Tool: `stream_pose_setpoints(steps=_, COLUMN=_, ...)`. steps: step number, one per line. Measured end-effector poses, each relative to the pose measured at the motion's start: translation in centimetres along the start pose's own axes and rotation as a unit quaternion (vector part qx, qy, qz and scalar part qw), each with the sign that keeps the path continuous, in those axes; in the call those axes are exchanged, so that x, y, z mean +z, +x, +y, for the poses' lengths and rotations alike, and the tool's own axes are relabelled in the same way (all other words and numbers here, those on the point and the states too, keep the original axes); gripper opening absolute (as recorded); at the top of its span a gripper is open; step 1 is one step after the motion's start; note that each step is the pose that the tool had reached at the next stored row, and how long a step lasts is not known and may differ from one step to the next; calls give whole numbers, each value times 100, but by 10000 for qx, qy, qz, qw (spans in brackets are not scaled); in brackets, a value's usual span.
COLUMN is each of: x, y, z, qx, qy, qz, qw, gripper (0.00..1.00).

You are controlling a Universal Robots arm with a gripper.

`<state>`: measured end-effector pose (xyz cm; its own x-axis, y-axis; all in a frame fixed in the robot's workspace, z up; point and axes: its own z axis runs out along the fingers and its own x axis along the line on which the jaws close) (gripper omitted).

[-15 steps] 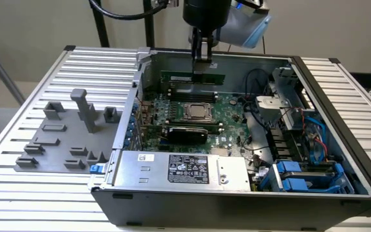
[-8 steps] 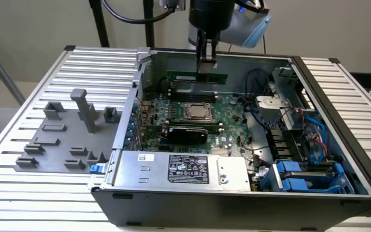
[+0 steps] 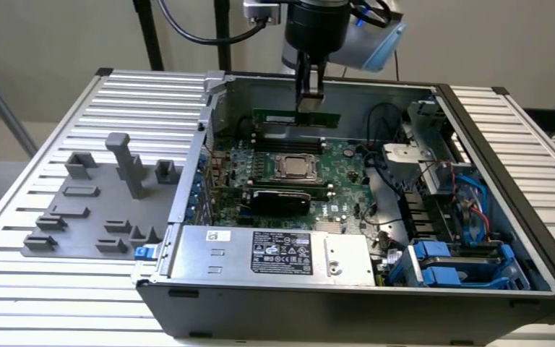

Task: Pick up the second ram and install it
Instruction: 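Insert the second ram into the second slot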

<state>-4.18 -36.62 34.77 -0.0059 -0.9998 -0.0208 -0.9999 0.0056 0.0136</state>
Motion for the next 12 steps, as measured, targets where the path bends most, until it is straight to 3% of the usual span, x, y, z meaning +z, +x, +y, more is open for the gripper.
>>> stream_pose_setpoints(steps=12, x=10, y=0, z=-3, qx=3, qy=-1, qz=0, qw=10000, gripper=0)
